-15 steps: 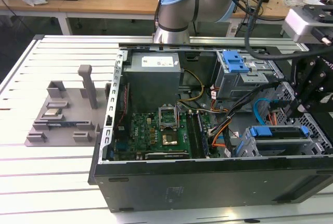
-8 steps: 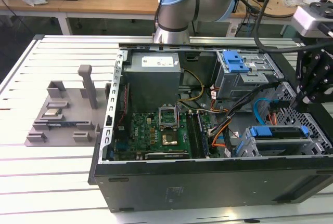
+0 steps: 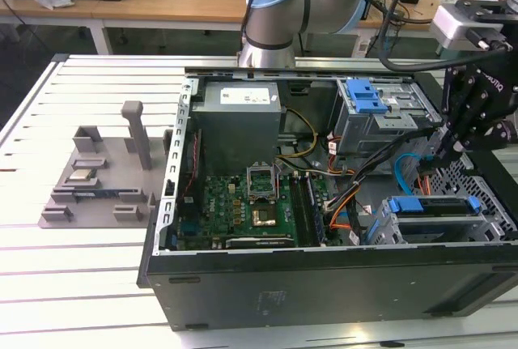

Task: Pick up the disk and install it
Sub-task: 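Insert the first disk wire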

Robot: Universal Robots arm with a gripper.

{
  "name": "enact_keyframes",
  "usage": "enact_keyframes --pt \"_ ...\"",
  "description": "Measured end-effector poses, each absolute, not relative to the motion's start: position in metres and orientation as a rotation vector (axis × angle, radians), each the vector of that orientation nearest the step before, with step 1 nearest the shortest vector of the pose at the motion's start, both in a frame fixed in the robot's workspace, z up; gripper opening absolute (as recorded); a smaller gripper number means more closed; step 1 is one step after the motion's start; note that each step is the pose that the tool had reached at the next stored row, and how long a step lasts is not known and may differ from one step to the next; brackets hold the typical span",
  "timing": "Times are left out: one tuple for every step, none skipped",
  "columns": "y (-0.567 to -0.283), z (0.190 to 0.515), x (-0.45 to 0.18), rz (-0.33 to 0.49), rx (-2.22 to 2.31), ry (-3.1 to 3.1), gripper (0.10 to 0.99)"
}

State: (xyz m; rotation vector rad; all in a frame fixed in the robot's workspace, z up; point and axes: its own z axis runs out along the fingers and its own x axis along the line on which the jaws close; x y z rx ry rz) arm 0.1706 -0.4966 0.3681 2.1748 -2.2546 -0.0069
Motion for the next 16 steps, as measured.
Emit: enact_keyframes --pt "-0.497 0.368 0.171 -0.007 2.175 -2.254 0.235" --pt "-0.497 0.368 0.171 -0.007 2.175 -2.255 0.302" --pt "-0.497 0.367 0.170 -0.007 2.175 -2.255 0.302" --pt "-0.497 0.363 0.170 -0.007 2.175 -2.254 0.302" --pt "-0.497 0.361 0.170 -0.007 2.175 -2.255 0.302" --pt "-0.497 0.359 0.170 -0.007 2.175 -2.254 0.302" --pt "-0.497 0.358 0.170 -0.005 2.174 -2.254 0.302" --pt "-0.497 0.358 0.170 -0.004 2.174 -2.253 0.302" --pt "-0.497 0.358 0.170 -0.004 2.173 -2.253 0.302" --pt "-0.497 0.358 0.170 -0.004 2.173 -2.253 0.302" --pt "-0.497 0.358 0.170 -0.004 2.173 -2.253 0.290" --pt "-0.497 0.358 0.170 -0.003 2.173 -2.253 0.224" --pt "-0.497 0.358 0.170 -0.003 2.173 -2.253 0.165" --pt "-0.497 0.358 0.170 -0.003 2.173 -2.253 0.165" --pt "-0.497 0.358 0.170 -0.003 2.173 -2.253 0.165" --pt "-0.497 0.358 0.170 -0.003 2.173 -2.253 0.165"
